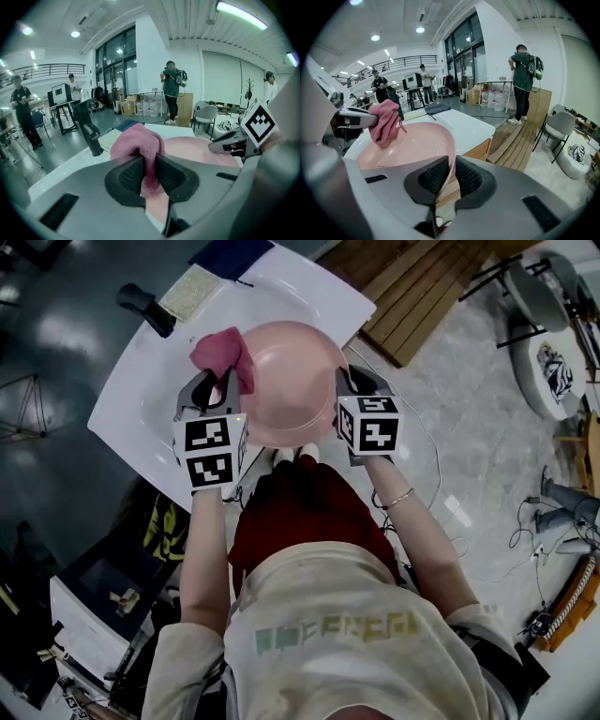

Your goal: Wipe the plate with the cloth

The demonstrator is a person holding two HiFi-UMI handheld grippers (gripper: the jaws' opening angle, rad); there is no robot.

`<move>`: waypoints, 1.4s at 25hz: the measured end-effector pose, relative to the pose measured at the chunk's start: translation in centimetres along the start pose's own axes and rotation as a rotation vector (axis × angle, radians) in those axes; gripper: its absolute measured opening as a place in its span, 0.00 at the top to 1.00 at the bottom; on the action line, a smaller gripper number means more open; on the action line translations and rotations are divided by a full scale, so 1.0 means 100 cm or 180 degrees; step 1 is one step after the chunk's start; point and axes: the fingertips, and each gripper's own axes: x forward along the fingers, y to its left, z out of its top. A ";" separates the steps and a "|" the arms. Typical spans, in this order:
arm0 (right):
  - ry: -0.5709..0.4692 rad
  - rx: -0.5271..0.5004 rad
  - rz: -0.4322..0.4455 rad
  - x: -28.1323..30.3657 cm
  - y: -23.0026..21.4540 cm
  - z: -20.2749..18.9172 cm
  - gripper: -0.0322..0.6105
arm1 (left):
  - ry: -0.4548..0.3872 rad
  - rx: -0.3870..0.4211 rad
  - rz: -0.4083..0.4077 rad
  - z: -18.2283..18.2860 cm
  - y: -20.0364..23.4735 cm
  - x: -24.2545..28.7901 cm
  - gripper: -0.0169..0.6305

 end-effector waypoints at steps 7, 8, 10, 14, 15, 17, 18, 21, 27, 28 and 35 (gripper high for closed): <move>-0.0116 -0.0025 0.0059 0.000 0.000 0.001 0.85 | -0.0169 -0.0066 -0.0053 0.011 -0.005 -0.001 0.87; -0.0137 -0.0019 0.0070 0.000 0.000 0.002 0.85 | -0.0163 -0.0064 -0.0068 0.010 -0.007 0.000 0.87; -0.0183 -0.0003 0.0083 0.000 -0.001 0.003 0.85 | -0.0151 -0.0065 -0.0089 0.009 -0.009 0.001 0.87; -0.0246 0.0016 0.0085 -0.002 -0.001 0.003 0.85 | -0.0157 -0.0134 -0.0123 0.005 -0.012 0.000 0.87; -0.0271 0.0024 0.0087 -0.003 -0.001 0.004 0.85 | -0.0164 -0.0154 -0.0129 0.005 -0.013 0.000 0.87; -0.0325 0.0058 0.0099 -0.006 -0.002 0.006 0.85 | -0.0186 -0.0185 -0.0130 0.005 -0.013 -0.001 0.87; -0.0351 0.0076 0.0108 -0.007 -0.002 0.006 0.85 | -0.0196 -0.0193 -0.0127 0.005 -0.013 -0.002 0.87; -0.0446 0.0125 0.0128 -0.012 -0.003 0.009 0.84 | -0.0218 -0.0204 -0.0113 0.004 -0.014 -0.004 0.87; -0.0718 0.0205 0.0134 -0.033 -0.008 0.027 0.84 | -0.0335 -0.0187 -0.0073 0.009 -0.015 -0.009 0.87; -0.0771 0.0223 0.0147 -0.038 -0.008 0.032 0.84 | -0.0363 -0.0193 -0.0067 0.010 -0.015 -0.011 0.87; -0.1196 0.0153 0.0215 -0.075 -0.002 0.069 0.85 | -0.0547 -0.0222 0.0007 0.025 -0.013 -0.025 0.87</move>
